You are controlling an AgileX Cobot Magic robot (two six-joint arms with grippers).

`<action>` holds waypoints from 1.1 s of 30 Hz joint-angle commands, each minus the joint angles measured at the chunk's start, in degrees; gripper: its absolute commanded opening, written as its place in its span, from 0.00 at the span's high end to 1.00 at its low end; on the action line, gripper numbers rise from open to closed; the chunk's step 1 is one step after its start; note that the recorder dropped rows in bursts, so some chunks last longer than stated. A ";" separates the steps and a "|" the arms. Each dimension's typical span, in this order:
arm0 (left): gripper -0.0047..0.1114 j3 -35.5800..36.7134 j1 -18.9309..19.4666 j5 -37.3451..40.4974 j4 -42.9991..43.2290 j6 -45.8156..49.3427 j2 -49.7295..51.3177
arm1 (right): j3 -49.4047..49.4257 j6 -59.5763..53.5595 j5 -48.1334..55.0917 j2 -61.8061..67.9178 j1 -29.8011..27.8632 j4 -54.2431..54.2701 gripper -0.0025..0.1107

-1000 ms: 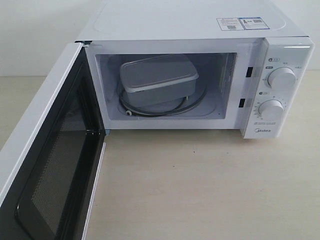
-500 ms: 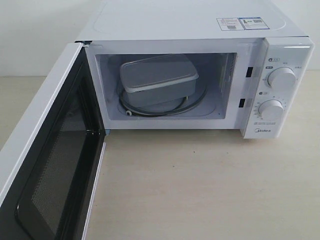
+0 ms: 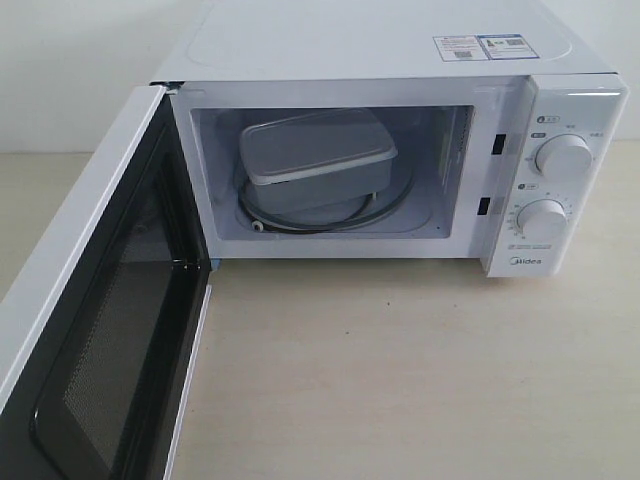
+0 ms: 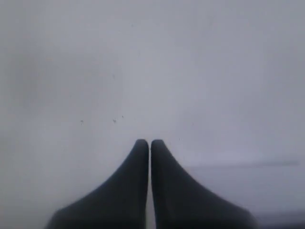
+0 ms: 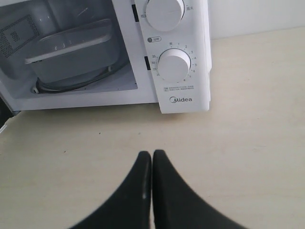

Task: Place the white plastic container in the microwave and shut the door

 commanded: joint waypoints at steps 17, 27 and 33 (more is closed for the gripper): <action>0.92 -24.22 -0.24 9.82 2.63 5.43 19.37 | -0.04 -0.09 -0.22 -0.30 -0.23 0.12 0.98; 0.92 -32.94 -0.13 54.65 -2.59 -1.25 50.31 | -0.04 -0.09 -1.04 -0.30 -0.23 0.03 0.98; 0.92 -25.41 -6.89 54.65 -16.39 11.21 64.33 | -0.04 -0.09 -1.04 -0.30 -0.23 0.03 0.98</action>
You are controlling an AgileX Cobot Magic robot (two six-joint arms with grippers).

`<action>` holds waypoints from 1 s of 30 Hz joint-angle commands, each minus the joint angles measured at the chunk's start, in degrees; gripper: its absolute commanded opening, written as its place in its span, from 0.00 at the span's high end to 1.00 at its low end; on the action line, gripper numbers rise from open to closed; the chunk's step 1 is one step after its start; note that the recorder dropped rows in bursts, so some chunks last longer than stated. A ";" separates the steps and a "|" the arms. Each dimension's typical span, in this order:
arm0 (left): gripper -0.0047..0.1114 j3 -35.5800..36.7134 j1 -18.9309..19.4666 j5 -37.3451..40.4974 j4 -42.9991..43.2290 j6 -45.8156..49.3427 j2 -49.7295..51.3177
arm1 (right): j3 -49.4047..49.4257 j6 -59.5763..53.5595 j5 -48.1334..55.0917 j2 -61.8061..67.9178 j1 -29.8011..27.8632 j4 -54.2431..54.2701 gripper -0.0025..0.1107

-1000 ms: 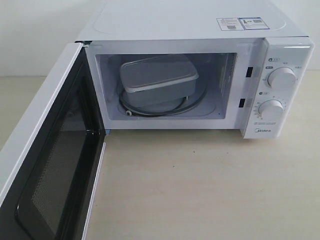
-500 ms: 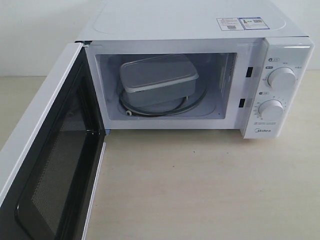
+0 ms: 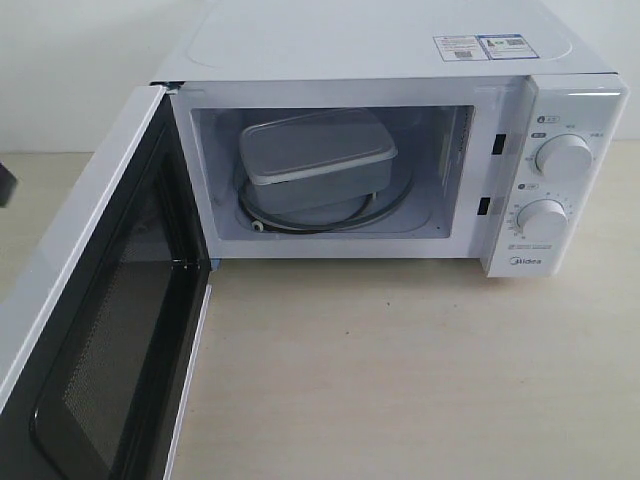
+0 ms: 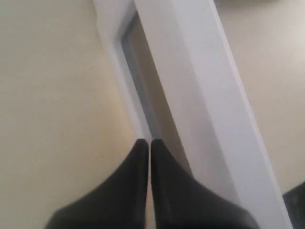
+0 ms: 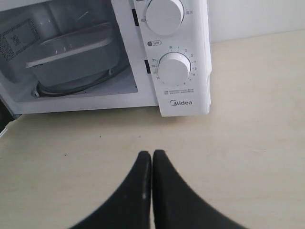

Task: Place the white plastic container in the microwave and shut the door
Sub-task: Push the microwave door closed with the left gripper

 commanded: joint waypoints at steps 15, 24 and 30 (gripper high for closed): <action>0.92 2.23 -20.34 -16.90 -21.88 19.19 11.01 | -0.04 -0.19 -0.50 -0.30 -0.23 0.03 0.98; 0.92 2.23 -20.71 -19.19 -18.97 19.87 11.09 | -0.04 -0.19 -0.50 -0.30 -0.23 0.03 0.98; 0.92 2.38 -20.70 -23.14 -14.86 17.19 9.49 | -0.04 -0.19 -0.61 -0.30 -0.23 0.03 0.98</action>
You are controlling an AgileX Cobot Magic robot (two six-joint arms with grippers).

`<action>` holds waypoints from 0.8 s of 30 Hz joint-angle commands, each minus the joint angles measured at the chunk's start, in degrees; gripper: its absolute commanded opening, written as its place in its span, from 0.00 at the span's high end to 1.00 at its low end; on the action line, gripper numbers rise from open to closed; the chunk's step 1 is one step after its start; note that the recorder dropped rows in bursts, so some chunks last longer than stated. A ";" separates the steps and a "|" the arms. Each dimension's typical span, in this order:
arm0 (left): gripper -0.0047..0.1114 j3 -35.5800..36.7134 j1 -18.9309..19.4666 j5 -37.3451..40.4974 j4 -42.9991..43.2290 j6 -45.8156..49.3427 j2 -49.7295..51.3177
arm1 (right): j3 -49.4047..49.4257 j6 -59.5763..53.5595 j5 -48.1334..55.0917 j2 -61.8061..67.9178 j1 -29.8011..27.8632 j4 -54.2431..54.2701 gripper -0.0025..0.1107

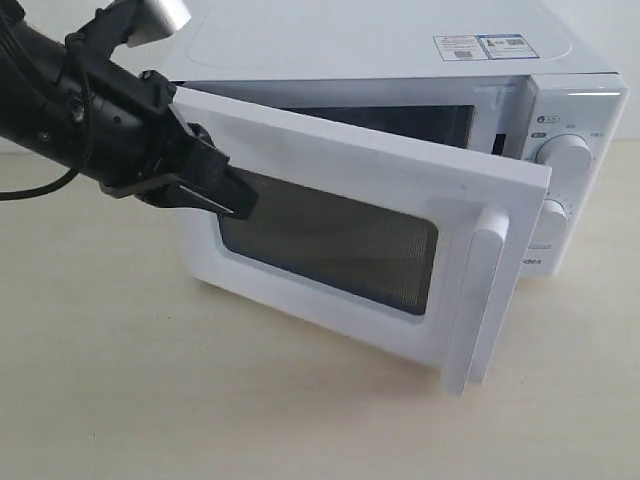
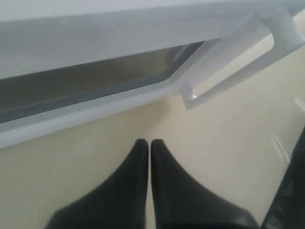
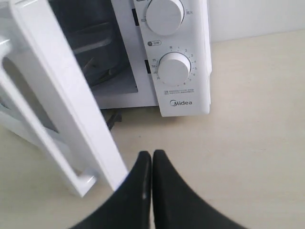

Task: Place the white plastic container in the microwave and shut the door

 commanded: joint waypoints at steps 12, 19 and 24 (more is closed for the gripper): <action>0.92 6.99 -0.26 -8.81 24.17 -17.98 -12.99 | -0.04 -0.32 -18.32 -0.30 -0.23 3.50 0.98; 0.92 15.16 -0.05 -11.92 30.75 -26.87 -22.64 | -0.04 0.77 -25.25 -0.30 -0.23 4.94 0.98; 0.92 23.11 -0.05 -12.79 42.28 -39.11 -29.86 | -0.04 1.16 -30.86 -0.30 -0.23 5.85 0.98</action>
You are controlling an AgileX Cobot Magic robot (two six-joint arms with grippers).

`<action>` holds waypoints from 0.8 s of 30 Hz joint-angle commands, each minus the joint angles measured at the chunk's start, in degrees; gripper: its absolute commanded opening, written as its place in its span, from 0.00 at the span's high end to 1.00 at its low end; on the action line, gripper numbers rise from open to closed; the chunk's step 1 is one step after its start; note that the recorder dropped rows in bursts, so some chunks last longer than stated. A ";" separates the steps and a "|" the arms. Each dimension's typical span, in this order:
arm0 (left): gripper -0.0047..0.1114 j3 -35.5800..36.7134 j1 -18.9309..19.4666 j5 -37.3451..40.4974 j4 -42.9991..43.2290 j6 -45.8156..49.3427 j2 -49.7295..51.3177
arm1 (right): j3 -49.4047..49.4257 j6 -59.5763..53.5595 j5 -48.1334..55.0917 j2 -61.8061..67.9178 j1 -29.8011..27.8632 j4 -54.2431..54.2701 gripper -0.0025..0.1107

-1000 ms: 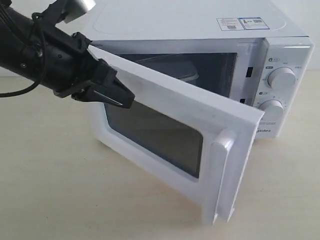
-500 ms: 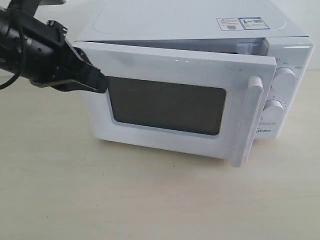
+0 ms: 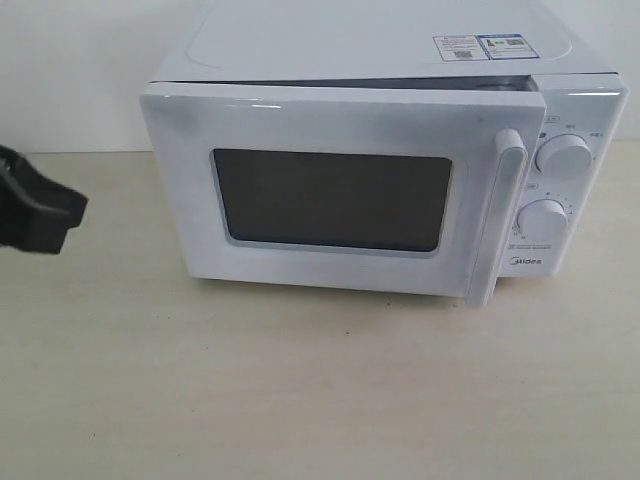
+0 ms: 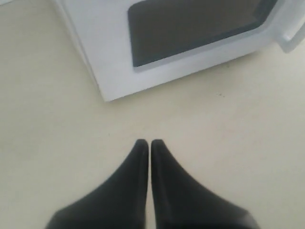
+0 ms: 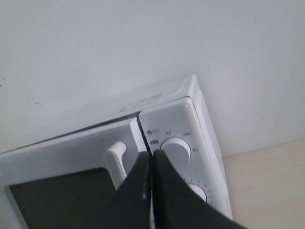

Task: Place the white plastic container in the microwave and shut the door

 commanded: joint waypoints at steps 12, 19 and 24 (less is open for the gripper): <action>0.92 10.12 -0.05 -1.87 17.28 -16.19 -16.35 | -22.90 12.96 1.47 12.48 -0.03 -29.41 0.98; 0.92 10.12 -0.05 2.82 17.17 -16.19 -16.35 | -39.41 16.20 19.67 31.38 11.20 -36.76 0.98; 0.92 10.32 -0.05 3.76 17.56 -16.19 -16.35 | -45.40 4.21 28.87 43.27 27.83 -30.88 0.98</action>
